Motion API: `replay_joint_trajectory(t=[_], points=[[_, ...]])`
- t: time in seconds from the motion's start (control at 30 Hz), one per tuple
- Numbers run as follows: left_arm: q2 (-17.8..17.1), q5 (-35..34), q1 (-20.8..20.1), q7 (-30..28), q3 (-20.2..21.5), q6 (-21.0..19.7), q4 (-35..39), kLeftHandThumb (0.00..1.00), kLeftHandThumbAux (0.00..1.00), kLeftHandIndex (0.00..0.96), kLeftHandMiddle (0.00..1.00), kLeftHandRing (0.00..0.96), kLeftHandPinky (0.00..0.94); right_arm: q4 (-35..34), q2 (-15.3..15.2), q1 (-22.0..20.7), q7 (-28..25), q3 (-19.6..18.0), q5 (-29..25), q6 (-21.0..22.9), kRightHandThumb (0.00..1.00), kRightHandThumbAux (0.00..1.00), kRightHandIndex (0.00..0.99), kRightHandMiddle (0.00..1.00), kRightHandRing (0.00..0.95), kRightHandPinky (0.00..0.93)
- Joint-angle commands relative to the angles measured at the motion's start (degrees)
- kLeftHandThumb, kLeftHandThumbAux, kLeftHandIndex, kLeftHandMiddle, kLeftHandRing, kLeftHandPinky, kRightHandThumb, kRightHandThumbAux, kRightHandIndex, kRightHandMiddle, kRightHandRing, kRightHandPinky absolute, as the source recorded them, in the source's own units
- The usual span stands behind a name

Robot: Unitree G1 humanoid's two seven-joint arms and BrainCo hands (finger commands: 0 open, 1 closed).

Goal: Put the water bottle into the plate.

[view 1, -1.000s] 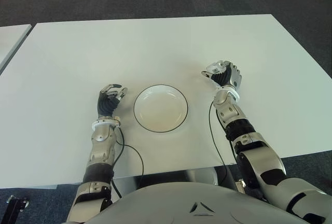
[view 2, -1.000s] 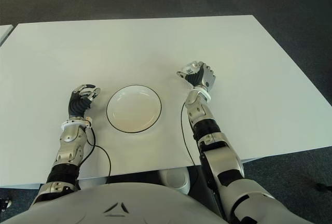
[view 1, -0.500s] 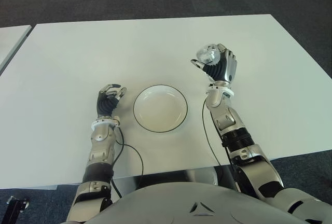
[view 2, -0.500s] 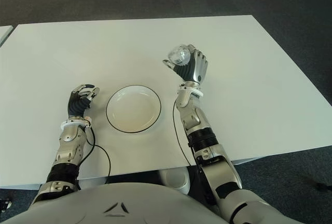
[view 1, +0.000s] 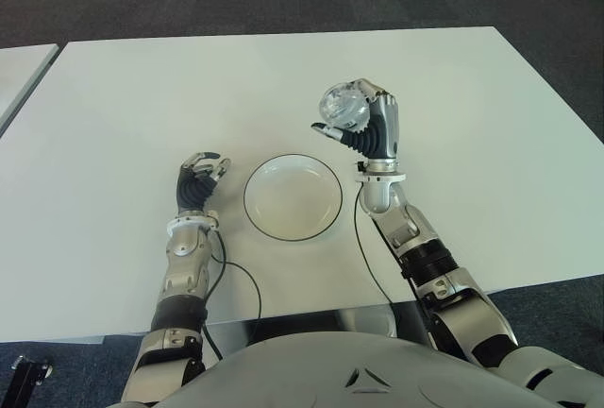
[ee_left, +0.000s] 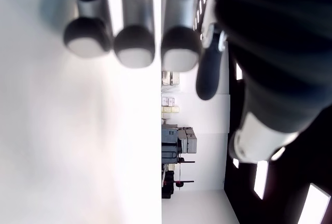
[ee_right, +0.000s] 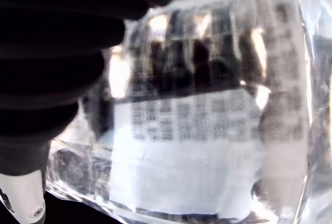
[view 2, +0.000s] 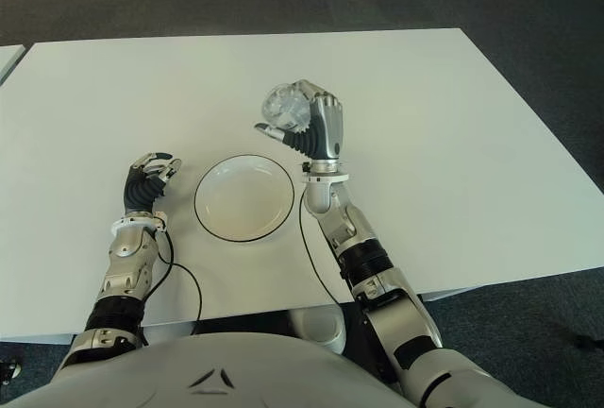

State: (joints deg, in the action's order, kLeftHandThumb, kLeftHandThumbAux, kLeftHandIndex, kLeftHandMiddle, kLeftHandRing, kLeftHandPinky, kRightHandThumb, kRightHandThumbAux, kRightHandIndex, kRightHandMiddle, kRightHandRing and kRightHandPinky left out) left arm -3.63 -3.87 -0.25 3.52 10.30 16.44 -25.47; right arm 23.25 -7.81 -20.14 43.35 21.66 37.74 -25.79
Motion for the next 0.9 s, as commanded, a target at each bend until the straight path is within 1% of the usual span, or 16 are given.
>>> replay_joint_trajectory(t=[0.03, 0.07, 0.2, 0.33, 0.43, 0.6, 0.73, 0.87, 0.9], points=[[0.4, 0.2, 1.3, 0.3, 0.0, -2.1, -2.0, 0.701, 0.723, 0.438, 0.915, 0.903, 0.882, 2.5, -0.7, -2.5, 1.0, 2.0, 2.6, -6.9, 0.746, 0.711, 0.44, 0.912, 0.912, 0.906], [0.4, 0.2, 1.3, 0.4, 0.0, -2.0, -2.1, 0.7, 0.723, 0.438, 0.914, 0.902, 0.883, 3.1, -1.0, -2.8, 1.2, 2.3, 3.3, -7.8, 0.746, 0.711, 0.441, 0.912, 0.913, 0.905], [0.5, 0.5, 1.5, 0.7, -0.1, -2.0, -1.7, 0.701, 0.723, 0.438, 0.913, 0.901, 0.886, 4.4, -1.8, -3.2, -0.5, 3.8, 4.8, -10.8, 0.747, 0.711, 0.441, 0.914, 0.915, 0.906], [0.6, 0.9, 1.7, 1.0, -0.3, -2.5, -1.0, 0.701, 0.723, 0.438, 0.915, 0.902, 0.888, 4.0, -3.4, -2.7, -5.8, 5.5, 5.1, -11.9, 0.747, 0.711, 0.441, 0.913, 0.914, 0.906], [0.5, 0.8, 1.8, 0.9, -0.4, -2.8, -0.8, 0.701, 0.723, 0.438, 0.916, 0.903, 0.889, 3.6, -4.6, -2.6, -11.2, 6.8, 4.6, -12.7, 0.747, 0.71, 0.441, 0.909, 0.912, 0.905], [0.5, 0.6, 1.7, 0.8, -0.3, -3.0, -0.8, 0.701, 0.723, 0.438, 0.915, 0.902, 0.885, 3.1, -5.0, -2.4, -17.6, 7.6, 3.2, -12.9, 0.746, 0.71, 0.441, 0.898, 0.905, 0.9], [0.6, 1.3, 1.9, 1.5, -0.4, -3.3, 0.2, 0.701, 0.723, 0.438, 0.919, 0.906, 0.893, 1.9, -5.2, -1.6, -27.2, 9.8, 4.1, -8.3, 0.745, 0.71, 0.442, 0.89, 0.899, 0.897], [0.6, 1.9, 2.2, 2.1, -0.7, -3.9, 1.2, 0.701, 0.723, 0.438, 0.92, 0.906, 0.89, -0.5, -5.5, -0.8, -32.7, 10.0, 4.1, -4.9, 0.745, 0.709, 0.442, 0.885, 0.895, 0.897], [0.6, 1.9, 2.2, 2.1, -0.7, -4.0, 1.2, 0.701, 0.723, 0.438, 0.92, 0.906, 0.888, -1.6, -5.8, -0.6, -35.9, 10.3, 4.3, -3.0, 0.745, 0.709, 0.442, 0.886, 0.895, 0.897]])
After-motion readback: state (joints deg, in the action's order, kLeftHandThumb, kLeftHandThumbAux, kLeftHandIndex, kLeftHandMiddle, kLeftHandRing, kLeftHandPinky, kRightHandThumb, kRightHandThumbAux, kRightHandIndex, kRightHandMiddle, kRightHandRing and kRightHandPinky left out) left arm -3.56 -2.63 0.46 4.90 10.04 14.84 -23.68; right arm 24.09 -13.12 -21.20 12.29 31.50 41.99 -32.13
